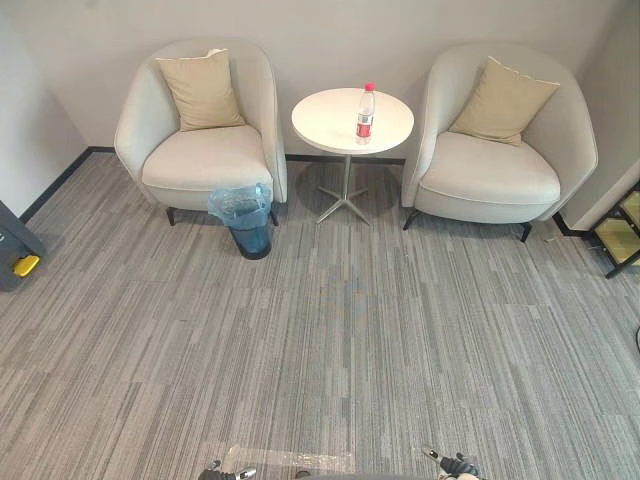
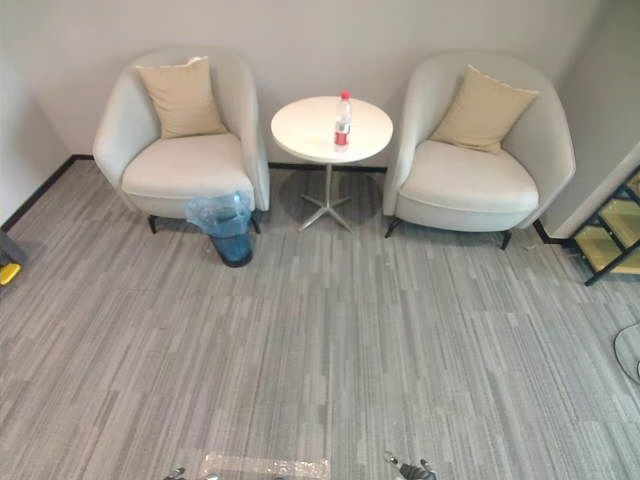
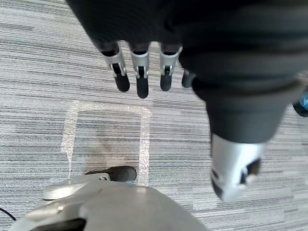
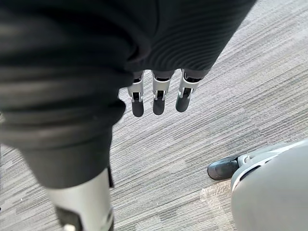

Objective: Gather rubbish on tea table into small bin, then transfer packed bag to large trash can.

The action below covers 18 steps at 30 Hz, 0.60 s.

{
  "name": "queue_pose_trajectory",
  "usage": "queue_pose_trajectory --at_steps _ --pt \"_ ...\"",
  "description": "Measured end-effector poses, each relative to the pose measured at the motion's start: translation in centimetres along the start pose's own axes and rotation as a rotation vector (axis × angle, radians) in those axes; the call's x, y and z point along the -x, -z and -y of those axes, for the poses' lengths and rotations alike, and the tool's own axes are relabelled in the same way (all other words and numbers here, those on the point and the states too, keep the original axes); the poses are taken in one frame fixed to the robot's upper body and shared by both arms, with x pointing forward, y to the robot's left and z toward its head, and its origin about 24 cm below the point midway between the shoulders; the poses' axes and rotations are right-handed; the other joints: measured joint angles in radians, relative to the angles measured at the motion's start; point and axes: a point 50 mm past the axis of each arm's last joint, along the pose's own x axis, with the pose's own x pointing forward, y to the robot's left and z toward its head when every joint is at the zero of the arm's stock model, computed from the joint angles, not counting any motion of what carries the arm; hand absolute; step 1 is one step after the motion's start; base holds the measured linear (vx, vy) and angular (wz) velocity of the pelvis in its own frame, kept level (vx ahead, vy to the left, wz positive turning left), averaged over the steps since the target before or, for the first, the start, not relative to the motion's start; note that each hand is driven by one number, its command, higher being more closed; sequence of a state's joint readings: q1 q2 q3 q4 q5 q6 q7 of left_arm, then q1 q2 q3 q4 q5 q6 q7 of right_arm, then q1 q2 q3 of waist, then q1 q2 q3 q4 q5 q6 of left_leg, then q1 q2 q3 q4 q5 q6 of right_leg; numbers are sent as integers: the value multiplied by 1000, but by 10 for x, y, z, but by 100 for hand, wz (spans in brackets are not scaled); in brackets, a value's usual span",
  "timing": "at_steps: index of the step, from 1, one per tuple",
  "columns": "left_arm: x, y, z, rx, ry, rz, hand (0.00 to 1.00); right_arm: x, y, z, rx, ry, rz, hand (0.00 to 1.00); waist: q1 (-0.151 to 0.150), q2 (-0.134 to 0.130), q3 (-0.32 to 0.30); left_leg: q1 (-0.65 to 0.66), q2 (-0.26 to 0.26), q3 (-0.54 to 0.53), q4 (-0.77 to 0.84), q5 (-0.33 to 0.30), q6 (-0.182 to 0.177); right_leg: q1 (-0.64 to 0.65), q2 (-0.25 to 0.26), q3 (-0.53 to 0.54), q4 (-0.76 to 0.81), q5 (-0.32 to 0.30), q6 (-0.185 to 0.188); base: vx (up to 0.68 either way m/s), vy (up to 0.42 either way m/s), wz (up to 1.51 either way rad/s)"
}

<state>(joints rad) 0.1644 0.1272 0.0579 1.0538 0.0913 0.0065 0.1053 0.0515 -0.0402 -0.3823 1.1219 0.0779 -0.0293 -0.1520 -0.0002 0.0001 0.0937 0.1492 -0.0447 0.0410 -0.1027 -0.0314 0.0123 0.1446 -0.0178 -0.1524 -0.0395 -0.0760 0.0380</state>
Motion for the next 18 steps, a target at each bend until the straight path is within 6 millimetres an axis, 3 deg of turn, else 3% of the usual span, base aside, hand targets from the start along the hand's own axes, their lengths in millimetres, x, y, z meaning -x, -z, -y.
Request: queue_pose_trajectory --at_steps 18 --pt "-2 -4 -2 -36 -11 5 0 -1 -4 -5 11 -10 5 0 -1 -8 26 7 -3 -14 -1 1 1 15 -2 -22 -2 0 0 -15 -14 2"
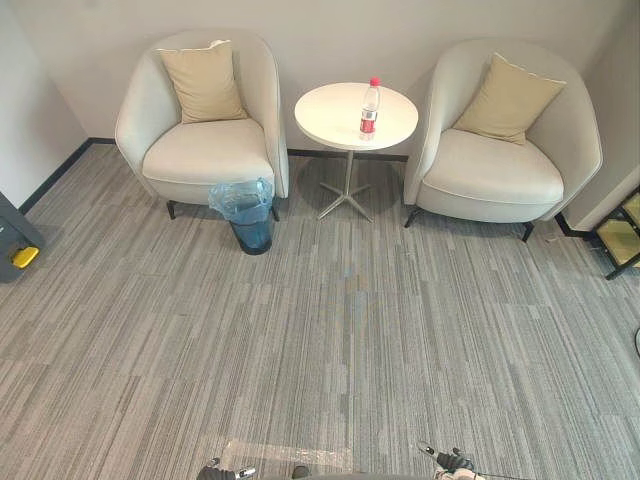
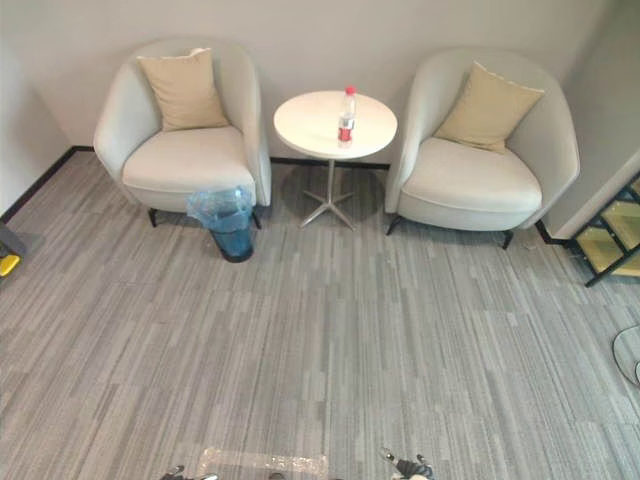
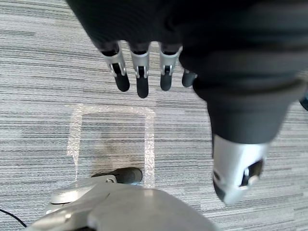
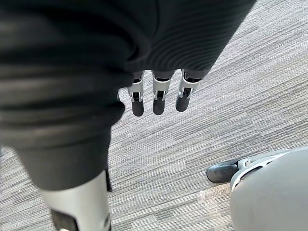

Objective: Gather rubbish on tea table into small bin, then transfer packed bag to large trash can.

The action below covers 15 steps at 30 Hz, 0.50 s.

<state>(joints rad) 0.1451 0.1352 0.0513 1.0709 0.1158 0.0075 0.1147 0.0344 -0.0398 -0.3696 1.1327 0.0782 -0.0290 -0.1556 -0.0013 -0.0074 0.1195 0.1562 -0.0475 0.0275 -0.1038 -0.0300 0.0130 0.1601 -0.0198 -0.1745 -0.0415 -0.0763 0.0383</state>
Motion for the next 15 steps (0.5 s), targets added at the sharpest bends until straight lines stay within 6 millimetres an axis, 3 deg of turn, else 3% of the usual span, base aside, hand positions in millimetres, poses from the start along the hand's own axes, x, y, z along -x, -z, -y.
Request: queue_pose_trajectory --at_steps 11,15 --pt "-1 -7 -1 -35 -8 16 0 0 -3 -2 1 -6 8 0 -4 -2 20 -13 -2 -14 1 7 -1 -3 -1 -21 -2 0 0 -3 -9 3" --pt "-3 -15 0 -48 -6 37 0 -1 -11 -5 -7 -13 30 0 -9 5 54 -24 -2 -31 1 17 -3 -28 -6 -38 44 -22 -9 -47 -31 15"
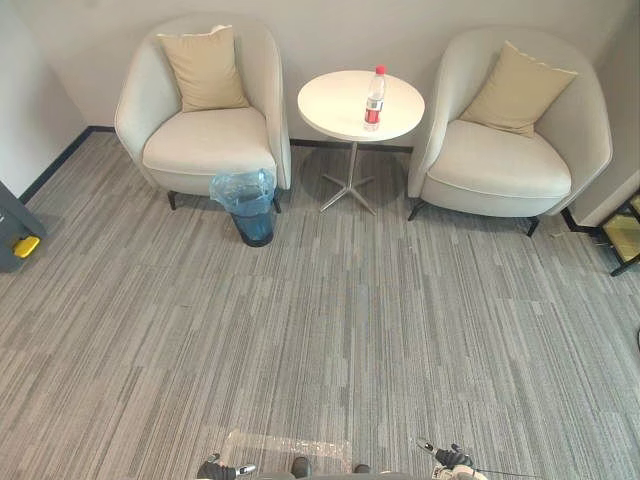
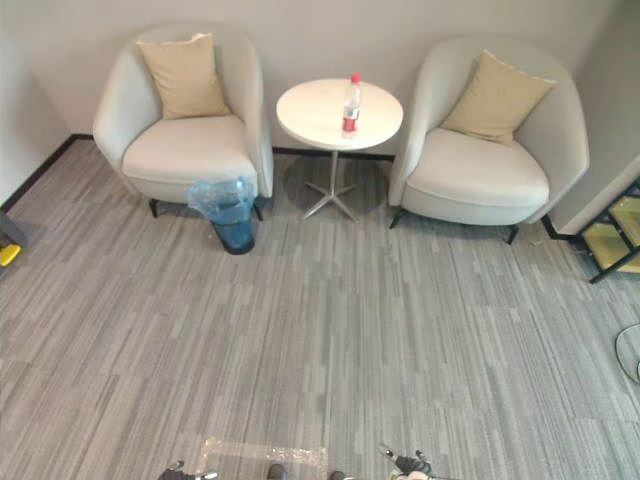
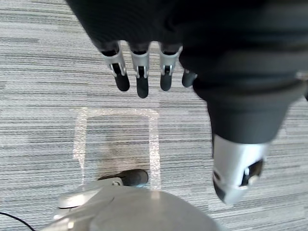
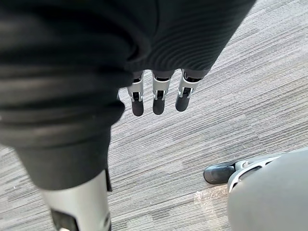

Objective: Gather rubbish on tea table into small bin, then transfer packed bag to large trash can.

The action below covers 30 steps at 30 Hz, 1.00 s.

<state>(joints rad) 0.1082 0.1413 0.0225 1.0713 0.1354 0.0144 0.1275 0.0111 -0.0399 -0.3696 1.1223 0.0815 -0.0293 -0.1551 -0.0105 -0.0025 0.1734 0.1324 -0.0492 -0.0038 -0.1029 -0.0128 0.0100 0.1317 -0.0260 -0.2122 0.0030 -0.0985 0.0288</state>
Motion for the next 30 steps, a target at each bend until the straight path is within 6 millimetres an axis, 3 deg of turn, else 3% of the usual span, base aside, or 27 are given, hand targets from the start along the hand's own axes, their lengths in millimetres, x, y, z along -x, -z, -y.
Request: queue_pose_trajectory --at_steps 2,4,5,7,8,10,12,14,16,17,18,21,23,24,25,26,27,28,30 --pt "0 -2 0 1 1 4 0 0 -2 -1 -4 -2 9 0 -1 3 4 -13 1 8 1 1 -3 -44 -6 5 64 -32 -9 -56 -19 -6" --pt "-2 -7 -2 0 -6 19 0 0 -3 -2 -11 -7 12 0 1 -5 11 -60 0 27 77 -49 -29 -71 -17 13 115 -62 -17 -32 -23 -17" --pt "-2 -11 -4 8 -13 32 0 0 -4 -2 -12 -12 19 0 6 -8 22 -98 4 47 190 -112 -52 -77 -19 29 144 -84 -26 -7 -31 -30" --pt "-1 -12 -6 44 -26 41 0 1 -6 -1 -16 -10 34 0 11 -11 32 -158 20 105 368 -166 -95 -75 -24 40 174 -115 -43 -6 -42 -15" --pt "-2 -17 -10 66 -39 62 0 1 -7 -2 -17 -11 40 0 10 -18 41 -228 31 148 534 -166 -98 -73 -33 40 191 -130 -47 -1 -67 0" --pt "-1 -24 -8 151 -49 85 0 1 -9 0 -5 -12 59 0 21 -6 53 -343 91 207 793 -189 -82 -50 -30 44 219 -158 -64 81 -23 -10" --pt "0 -20 -7 211 -54 68 0 1 -10 3 -14 -1 60 0 16 3 59 -389 135 250 851 -240 -64 -2 -38 51 219 -187 -61 172 50 -2" --pt "0 -19 -7 239 -53 65 0 1 -10 2 -14 -4 55 0 24 3 59 -426 134 260 735 -230 -56 10 -61 61 216 -210 -50 201 100 -12" --pt "1 -17 -3 241 -47 55 0 0 -13 1 -12 -6 62 0 32 16 52 -437 116 223 425 -126 -94 15 -72 100 189 -227 -25 295 195 -41" --pt "1 -15 -2 240 -46 45 0 0 -14 1 -10 -6 60 0 44 18 51 -425 114 209 363 -29 -100 20 -73 128 172 -230 -19 478 324 -73" --pt "1 -10 -3 237 -58 27 0 0 -12 -3 -9 -15 50 0 58 8 45 -410 86 205 346 13 -59 39 -88 167 129 -228 -20 452 273 -58" --pt "-1 -15 -10 231 -75 35 0 0 -7 -4 -17 -12 23 0 54 -21 37 -443 43 221 454 -86 3 40 -131 234 148 -182 5 500 252 -7" --pt "-1 -12 -11 245 -82 20 0 0 -7 -1 -10 -7 25 0 72 -39 24 -388 19 262 454 -141 24 16 -162 285 277 -184 17 500 230 -27" --pt "-1 -12 -11 244 -83 19 0 0 -11 -4 2 -15 38 0 74 -40 24 -358 15 275 434 -155 25 -42 -166 299 412 -175 71 332 128 -50" --pt "-1 -12 -12 233 -83 16 0 0 -16 -9 17 -28 54 0 64 -41 24 -300 5 285 393 -165 30 -152 -169 315 665 -122 161 482 155 -30" --pt "-2 -13 -12 216 -80 18 0 0 -15 -10 28 -34 52 0 52 -42 24 -237 -5 281 354 -168 32 -233 -168 314 859 -93 195 393 106 -8" --pt "-2 -15 -12 204 -75 21 0 0 -13 -10 34 -35 49 0 43 -39 25 -187 -9 275 325 -170 32 -277 -168 288 955 -93 182 483 109 1" --pt "-2 -16 -10 190 -70 26 0 0 -20 -9 47 -34 77 0 33 -35 28 -109 -9 275 277 -170 32 -331 -178 226 1033 -108 134 319 52 -6" --pt "-3 -24 -9 180 -62 44 0 0 -30 -12 91 -48 124 0 27 -20 36 -8 1 275 215 -170 31 -406 -199 116 1029 -146 75 379 10 -6"
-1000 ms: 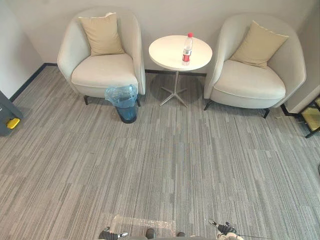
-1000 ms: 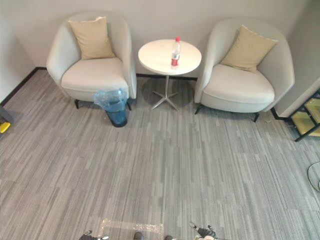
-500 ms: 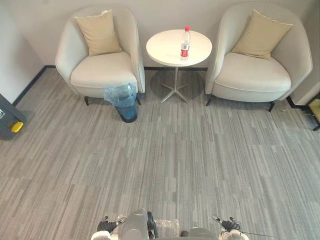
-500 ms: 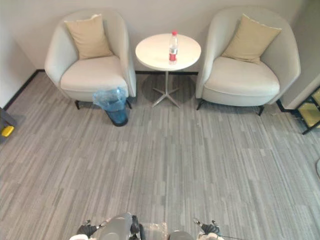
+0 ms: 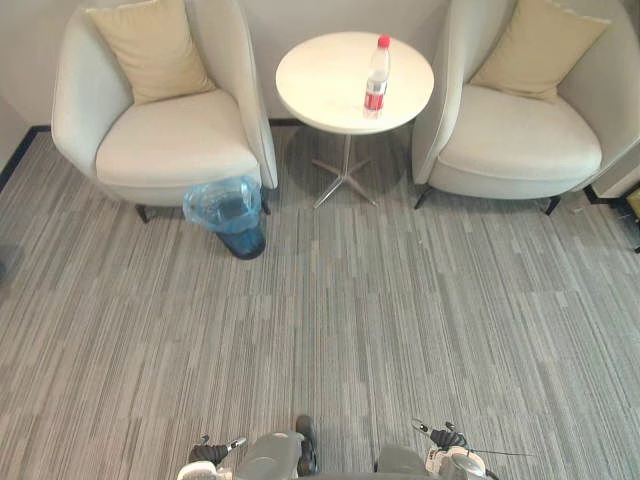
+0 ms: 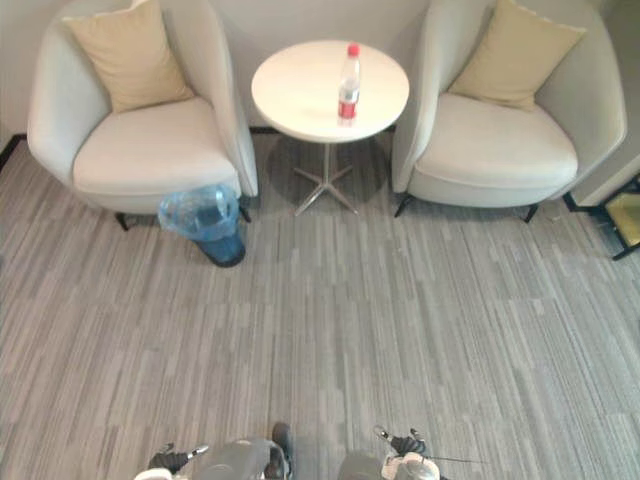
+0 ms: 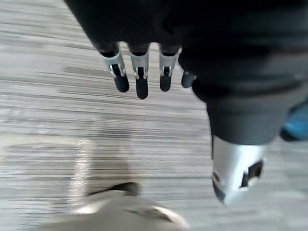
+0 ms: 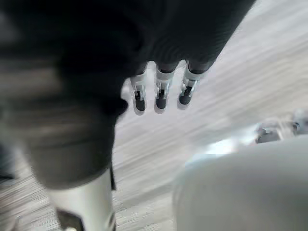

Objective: Gather rubbish on tea table into small bin, then transfer packed bag to large trash can.

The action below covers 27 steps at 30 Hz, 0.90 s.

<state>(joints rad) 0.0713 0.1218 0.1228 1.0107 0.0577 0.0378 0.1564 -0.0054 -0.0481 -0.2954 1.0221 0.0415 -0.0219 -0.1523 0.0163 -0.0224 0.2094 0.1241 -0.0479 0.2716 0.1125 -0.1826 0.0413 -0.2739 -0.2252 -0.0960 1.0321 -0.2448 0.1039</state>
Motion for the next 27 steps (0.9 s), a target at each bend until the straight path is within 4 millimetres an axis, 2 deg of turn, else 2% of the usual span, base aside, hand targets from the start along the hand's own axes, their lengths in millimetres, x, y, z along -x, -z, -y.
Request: queue_pose_trajectory --at_steps 1,3,4,5,6,7,8,9,11,12,13,14,15,16,18,19,21,22,23,24,25,26,27 --pt "-1 -4 3 -9 9 12 0 -1 -5 -1 3 -4 20 0 -12 12 7 36 15 -3 -12 0 0 -28 -3 -59 -73 -19 -23 438 -70 12" --pt "-1 -13 10 -29 32 40 0 -1 -11 -4 3 -12 39 0 -23 18 12 79 44 -17 -6 0 0 -53 17 -131 -310 3 -49 332 -107 21" --pt "-1 -16 14 -32 44 48 0 -1 -11 -4 3 -14 39 0 -27 15 12 95 51 -30 -8 -3 -4 -60 38 -134 -440 46 -61 303 -155 30" --pt "0 -18 18 -42 56 55 0 -1 -9 -4 5 -13 33 0 -32 9 9 109 54 -45 -10 -12 -19 -52 59 -120 -578 124 -65 390 -216 42" --pt "0 -17 20 -50 64 55 0 0 -1 -4 13 -14 6 0 -36 -24 0 136 31 -82 -20 -29 -46 -46 71 -80 -728 272 -66 503 -290 31" --pt "0 -21 27 -42 77 58 0 -1 -2 -1 21 -11 3 0 -32 -16 10 175 39 -116 -31 -57 -79 -62 91 -66 -679 296 -117 435 -245 5" --pt "1 -20 29 -44 87 54 0 -3 -7 5 38 1 18 0 -32 7 4 176 60 -127 -31 -58 -81 -68 109 -57 -657 270 -127 472 -283 -27" --pt "2 -18 34 -35 94 46 0 -4 -10 9 42 9 24 0 -35 26 -1 180 73 -141 -18 -60 -83 -75 132 -58 -642 206 -107 350 -213 -36" --pt "3 -17 38 -32 103 39 0 -3 -4 9 23 15 3 0 -36 42 -4 136 104 -160 111 -63 -89 -57 157 -68 -638 163 -131 363 -249 -10" --pt "3 -20 40 -13 104 47 0 -3 -2 13 1 31 -9 0 -43 56 4 45 140 -185 344 -55 -123 1 173 -86 -679 151 -131 378 -239 17" --pt "3 -21 40 0 102 53 0 -2 2 16 10 36 -20 0 -44 67 11 -43 181 -195 561 4 -188 65 194 -96 -721 146 -138 308 -161 15" --pt "3 -22 41 10 102 55 0 -2 4 18 14 42 -23 0 -39 68 14 -96 206 -191 682 20 -200 100 208 -95 -741 140 -148 315 -99 2" --pt "4 -22 42 17 102 59 0 -2 5 19 14 49 -29 0 -27 75 15 -147 224 -178 780 -10 -192 143 216 -95 -764 133 -151 314 -70 -4" --pt "4 -26 40 33 95 73 0 -2 6 19 12 50 -31 0 -21 72 17 -215 230 -138 813 -44 -161 202 216 -94 -803 128 -151 369 -60 -3" --pt "4 -30 41 39 96 91 0 -1 6 17 3 46 -33 0 -10 72 18 -281 214 -83 689 -72 -131 268 207 -94 -866 126 -145 266 -12 -2" --pt "4 -32 42 43 100 98 0 -1 6 14 -10 42 -34 0 -4 73 17 -297 188 -79 535 -71 -124 296 200 -93 -887 121 -134 253 50 -4" --pt "5 -32 44 45 104 97 0 -2 5 14 -27 40 -34 0 1 80 16 -294 140 -112 209 -7 -133 330 198 -87 -922 114 -120 300 91 -7" --pt "5 -32 45 50 107 97 0 -1 6 13 -28 38 -36 0 9 84 14 -294 121 -146 91 75 -140 349 200 -78 -941 111 -110 400 163 -35" --pt "5 -33 47 58 111 103 0 -1 8 12 -20 33 -42 0 35 86 10 -284 114 -157 47 169 -152 373 205 -49 -962 107 -85 437 177 -40" --pt "5 -34 46 53 111 105 0 0 9 10 -15 28 -47 0 40 89 7 -272 101 -157 41 192 -106 388 200 -32 -967 101 -71 475 186 -30" --pt "4 -34 45 45 111 106 0 0 12 8 -16 23 -58 0 37 72 4 -257 81 -154 46 179 -84 398 177 -30 -967 94 -63 456 167 1" --pt "3 -34 41 54 104 107 0 1 17 10 -15 27 -73 0 37 50 1 -259 52 -144 86 150 -42 412 147 -29 -962 81 -54 526 200 7" --pt "3 -34 40 62 102 103 0 2 19 11 -14 29 -78 0 40 41 -5 -257 37 -140 103 125 -32 415 130 -21 -949 65 -41 415 162 -3"
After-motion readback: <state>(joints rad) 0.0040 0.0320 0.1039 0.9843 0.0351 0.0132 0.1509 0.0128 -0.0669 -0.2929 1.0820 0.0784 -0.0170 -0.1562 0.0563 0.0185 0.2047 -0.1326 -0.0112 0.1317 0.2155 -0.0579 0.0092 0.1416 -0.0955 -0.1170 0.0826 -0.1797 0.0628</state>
